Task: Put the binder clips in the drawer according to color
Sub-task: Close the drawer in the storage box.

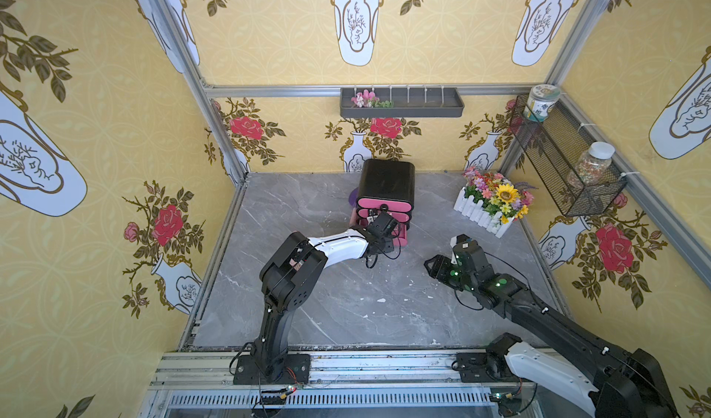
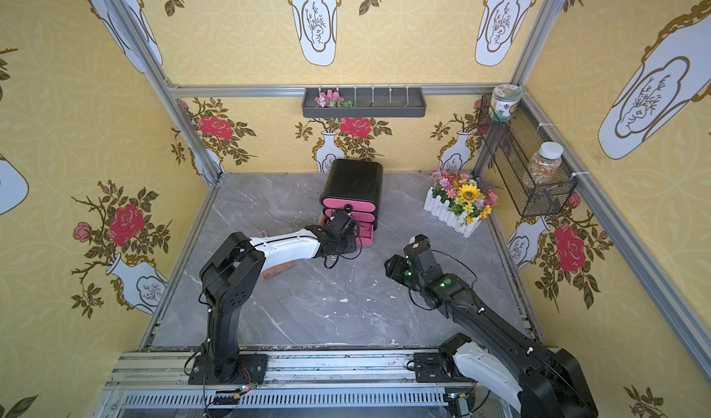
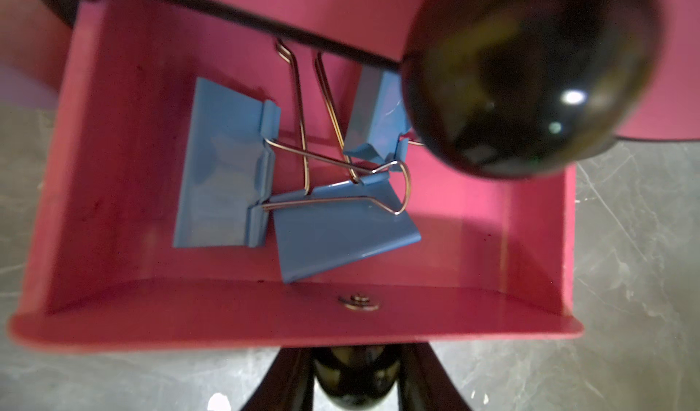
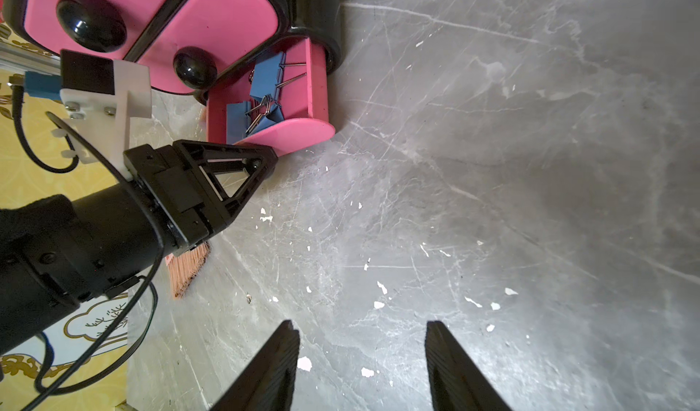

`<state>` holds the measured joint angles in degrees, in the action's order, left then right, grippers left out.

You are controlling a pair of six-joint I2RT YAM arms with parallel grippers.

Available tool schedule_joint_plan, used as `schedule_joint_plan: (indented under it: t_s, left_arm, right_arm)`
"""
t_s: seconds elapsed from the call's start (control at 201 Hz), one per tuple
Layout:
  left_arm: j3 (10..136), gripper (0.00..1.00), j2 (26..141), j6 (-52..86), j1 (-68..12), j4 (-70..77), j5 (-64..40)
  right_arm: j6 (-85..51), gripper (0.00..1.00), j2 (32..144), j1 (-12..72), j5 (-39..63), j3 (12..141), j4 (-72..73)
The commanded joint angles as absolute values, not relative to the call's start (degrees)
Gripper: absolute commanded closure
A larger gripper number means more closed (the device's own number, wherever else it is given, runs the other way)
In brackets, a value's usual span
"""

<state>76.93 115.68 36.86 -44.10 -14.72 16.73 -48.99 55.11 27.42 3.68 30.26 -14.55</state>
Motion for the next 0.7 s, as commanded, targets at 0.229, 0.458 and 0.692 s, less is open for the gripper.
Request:
schedule_joint_plan:
  t_s: [0.229, 0.458, 0.692]
  left_arm:
    - [79.5, 0.64, 118.1, 31.6, -43.0, -12.7, 22.0]
    - [81.3, 0.64, 120.2, 29.2, -41.9, -11.6, 22.6]
    - [82.0, 0.62, 121.6, 26.7, -41.5, -9.5, 22.9]
  right_arm:
    - [-47.9, 0.42, 55.2, 26.4, 4.9, 30.0, -12.3]
    - [-47.5, 0.42, 54.7, 25.9, 5.1, 30.1, -12.7]
    - [-47.0, 0.42, 54.8, 25.3, 5.4, 30.0, -13.4]
